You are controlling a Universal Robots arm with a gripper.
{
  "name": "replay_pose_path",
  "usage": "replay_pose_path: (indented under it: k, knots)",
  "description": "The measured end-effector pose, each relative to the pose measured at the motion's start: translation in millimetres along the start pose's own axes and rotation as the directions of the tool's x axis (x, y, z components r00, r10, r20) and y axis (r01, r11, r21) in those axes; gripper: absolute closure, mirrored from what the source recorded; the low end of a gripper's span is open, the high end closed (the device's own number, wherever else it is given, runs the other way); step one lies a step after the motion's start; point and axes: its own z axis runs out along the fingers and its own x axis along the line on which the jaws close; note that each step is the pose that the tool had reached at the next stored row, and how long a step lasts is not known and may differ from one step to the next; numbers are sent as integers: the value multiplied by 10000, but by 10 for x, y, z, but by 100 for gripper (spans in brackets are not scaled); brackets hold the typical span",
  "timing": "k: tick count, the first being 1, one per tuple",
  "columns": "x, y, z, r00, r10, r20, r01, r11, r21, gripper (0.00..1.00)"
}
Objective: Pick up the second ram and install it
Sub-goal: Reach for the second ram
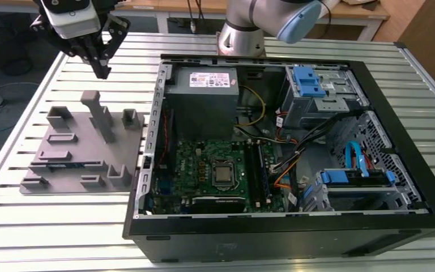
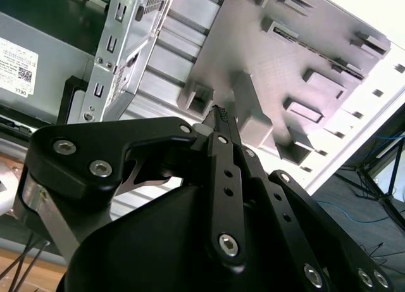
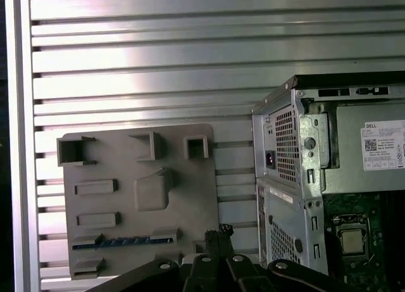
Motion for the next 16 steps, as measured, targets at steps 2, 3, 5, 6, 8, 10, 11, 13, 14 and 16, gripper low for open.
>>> replay_pose_path:
  k: [2, 3, 5, 6, 8, 10, 11, 13, 14, 16]
  knots:
    - [11, -10, 4, 10000, 0, -1, 0, 10000, 1, 89]
    - [17, -15, 6, 10000, 1, -1, -1, 10000, 1, 89]
    - [28, -25, 10, 10000, 0, 0, 0, 10000, 1, 89]
    - [33, -30, 12, 10000, 1, -1, -1, 10000, 1, 89]
    - [42, -41, 17, 10000, 2, 0, -2, 10000, 0, 89]
    - [50, -53, 21, 10000, 0, -1, 0, 10000, 1, 89]
    - [55, -58, 23, 10000, 1, 0, -1, 10000, 0, 89]
    - [63, -68, 28, 10000, 0, -1, 0, 10000, 0, 89]
    - [67, -74, 31, 10000, 0, -1, 0, 10000, 0, 89]
    - [73, -85, 37, 10000, 0, 0, 0, 10000, 1, 89]
